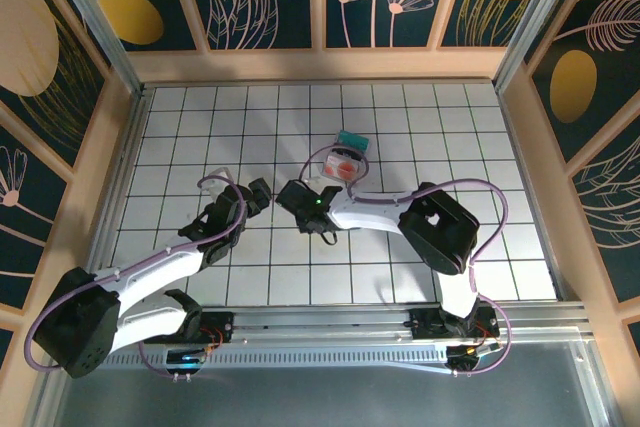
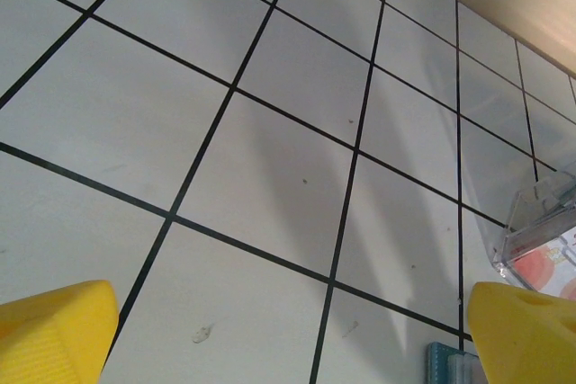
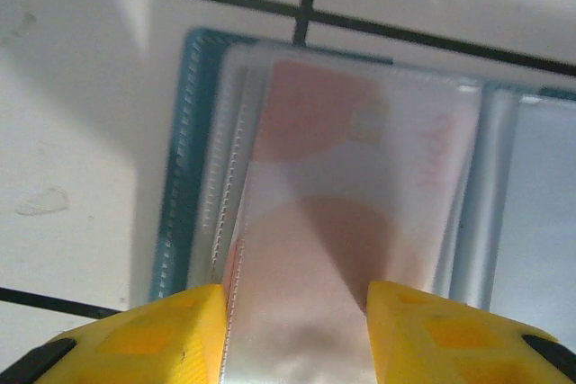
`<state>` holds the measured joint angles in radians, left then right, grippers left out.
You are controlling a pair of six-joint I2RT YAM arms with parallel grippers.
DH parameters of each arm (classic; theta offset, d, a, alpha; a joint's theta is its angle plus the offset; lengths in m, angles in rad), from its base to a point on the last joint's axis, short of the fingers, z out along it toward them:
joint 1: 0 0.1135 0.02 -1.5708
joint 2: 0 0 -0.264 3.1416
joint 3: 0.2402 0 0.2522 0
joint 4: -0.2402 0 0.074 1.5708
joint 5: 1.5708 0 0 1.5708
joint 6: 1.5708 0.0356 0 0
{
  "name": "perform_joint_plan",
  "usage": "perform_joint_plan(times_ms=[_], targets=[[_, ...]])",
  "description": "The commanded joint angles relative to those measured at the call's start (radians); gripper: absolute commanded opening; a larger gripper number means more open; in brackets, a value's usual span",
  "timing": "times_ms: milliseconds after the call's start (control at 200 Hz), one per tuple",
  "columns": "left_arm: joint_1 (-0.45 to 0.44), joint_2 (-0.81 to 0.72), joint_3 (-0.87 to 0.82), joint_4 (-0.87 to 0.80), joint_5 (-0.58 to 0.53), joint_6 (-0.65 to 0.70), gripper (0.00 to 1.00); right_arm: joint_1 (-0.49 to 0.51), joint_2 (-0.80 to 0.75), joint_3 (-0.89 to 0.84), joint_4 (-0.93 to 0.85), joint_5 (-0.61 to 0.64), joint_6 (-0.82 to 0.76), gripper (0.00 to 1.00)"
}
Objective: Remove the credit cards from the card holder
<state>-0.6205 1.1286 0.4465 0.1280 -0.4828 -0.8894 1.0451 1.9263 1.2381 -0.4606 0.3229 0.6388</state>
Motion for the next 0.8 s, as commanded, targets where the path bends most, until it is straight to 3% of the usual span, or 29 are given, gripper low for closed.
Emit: perform_joint_plan(times_ms=[0, 545, 631, 726, 796], targets=[[0.005, 0.007, 0.011, 0.014, -0.008, -0.011, 0.99, -0.005, 0.002, -0.042, -0.008, -0.028, 0.042, 0.45], [0.005, 0.007, 0.058, -0.005, 0.037, 0.069, 0.99, -0.030, -0.078, -0.072, 0.038, -0.029, 0.030, 0.16], [0.005, 0.015, 0.075, -0.008, 0.048, 0.088, 0.99, -0.031, -0.086, -0.068, 0.026, -0.010, 0.035, 0.16], [0.005, 0.026, 0.093, -0.008, 0.060, 0.109, 0.99, -0.033, -0.094, -0.068, 0.014, 0.010, 0.040, 0.26], [0.005, 0.035, 0.106, -0.007, 0.068, 0.119, 0.99, -0.037, -0.101, -0.072, 0.001, 0.029, 0.046, 0.27]])
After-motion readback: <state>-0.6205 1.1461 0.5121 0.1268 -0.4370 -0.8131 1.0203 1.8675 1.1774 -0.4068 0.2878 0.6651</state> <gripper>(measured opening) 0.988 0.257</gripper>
